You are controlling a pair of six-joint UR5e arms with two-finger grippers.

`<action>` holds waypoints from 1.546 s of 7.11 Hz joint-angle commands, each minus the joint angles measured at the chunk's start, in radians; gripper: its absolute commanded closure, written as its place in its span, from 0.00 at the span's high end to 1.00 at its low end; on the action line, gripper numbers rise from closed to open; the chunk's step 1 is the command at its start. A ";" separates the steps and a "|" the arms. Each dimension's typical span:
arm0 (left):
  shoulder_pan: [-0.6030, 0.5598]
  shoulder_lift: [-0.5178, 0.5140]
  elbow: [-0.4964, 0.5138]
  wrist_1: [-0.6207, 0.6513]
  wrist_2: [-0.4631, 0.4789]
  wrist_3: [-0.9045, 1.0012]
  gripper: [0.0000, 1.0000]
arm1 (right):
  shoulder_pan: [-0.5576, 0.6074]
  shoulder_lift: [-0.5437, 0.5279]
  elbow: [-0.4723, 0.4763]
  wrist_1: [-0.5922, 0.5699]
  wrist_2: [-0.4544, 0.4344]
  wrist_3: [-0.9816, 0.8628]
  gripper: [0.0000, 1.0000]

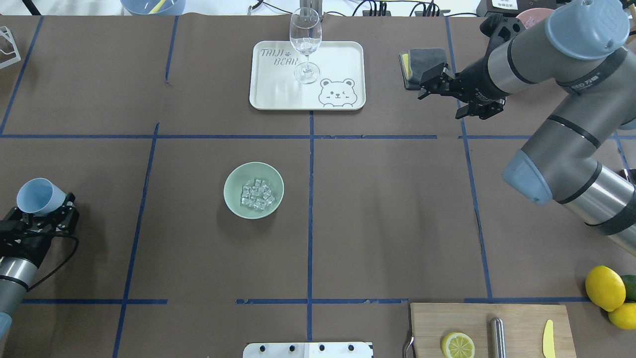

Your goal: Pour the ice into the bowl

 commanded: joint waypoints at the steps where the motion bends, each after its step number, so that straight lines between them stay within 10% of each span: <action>1: 0.000 0.003 -0.004 -0.042 -0.063 0.032 1.00 | 0.000 0.002 0.000 0.000 0.000 0.000 1.00; 11: -0.012 0.259 -0.244 -0.043 -0.565 0.249 1.00 | -0.024 0.001 0.028 -0.002 0.000 0.014 1.00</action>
